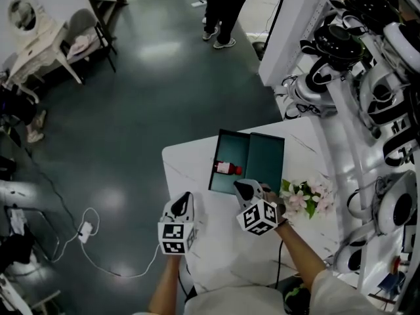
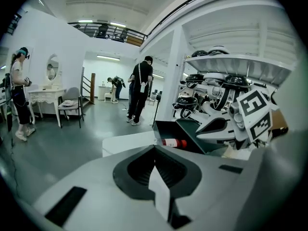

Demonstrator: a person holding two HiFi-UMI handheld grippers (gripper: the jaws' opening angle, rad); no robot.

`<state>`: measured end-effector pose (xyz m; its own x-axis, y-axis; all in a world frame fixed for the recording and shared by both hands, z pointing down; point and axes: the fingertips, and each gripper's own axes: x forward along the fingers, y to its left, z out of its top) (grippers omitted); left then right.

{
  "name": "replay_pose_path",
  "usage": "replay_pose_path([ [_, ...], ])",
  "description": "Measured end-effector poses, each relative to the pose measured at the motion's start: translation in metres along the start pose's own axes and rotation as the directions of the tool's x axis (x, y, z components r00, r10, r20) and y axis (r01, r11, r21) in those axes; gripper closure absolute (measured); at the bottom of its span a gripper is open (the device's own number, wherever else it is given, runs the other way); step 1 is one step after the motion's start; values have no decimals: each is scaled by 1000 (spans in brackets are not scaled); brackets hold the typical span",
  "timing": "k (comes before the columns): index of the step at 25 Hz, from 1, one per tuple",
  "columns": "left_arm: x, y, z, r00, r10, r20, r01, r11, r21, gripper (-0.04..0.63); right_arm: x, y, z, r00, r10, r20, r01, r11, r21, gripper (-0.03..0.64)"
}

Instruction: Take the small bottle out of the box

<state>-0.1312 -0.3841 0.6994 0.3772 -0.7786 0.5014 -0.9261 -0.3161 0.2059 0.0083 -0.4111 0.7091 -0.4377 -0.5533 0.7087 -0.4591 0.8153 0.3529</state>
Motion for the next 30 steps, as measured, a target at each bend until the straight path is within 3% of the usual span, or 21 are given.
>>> replay_pose_path([
  [8, -2, -3, 1, 1000, 3, 5, -3, 1000, -5, 577, 19, 3, -6, 996, 55, -77, -70, 976, -207, 589],
  [11, -3, -2, 0, 1000, 7, 6, -7, 1000, -5, 577, 26, 4, -7, 995, 66, -76, -81, 970, -231, 415],
  [15, -3, -2, -3, 1000, 7, 3, -7, 1000, -7, 577, 35, 2, -10, 994, 65, -86, -84, 966, -245, 321],
  [27, -5, -4, -9, 1000, 4, -3, -4, 1000, -13, 577, 82, 2, -18, 958, 157, -239, -222, 936, -273, 287],
  [30, -6, -1, -10, 1000, 9, -4, -9, 1000, -16, 577, 97, 2, -17, 945, 196, -260, -256, 940, -223, 287],
])
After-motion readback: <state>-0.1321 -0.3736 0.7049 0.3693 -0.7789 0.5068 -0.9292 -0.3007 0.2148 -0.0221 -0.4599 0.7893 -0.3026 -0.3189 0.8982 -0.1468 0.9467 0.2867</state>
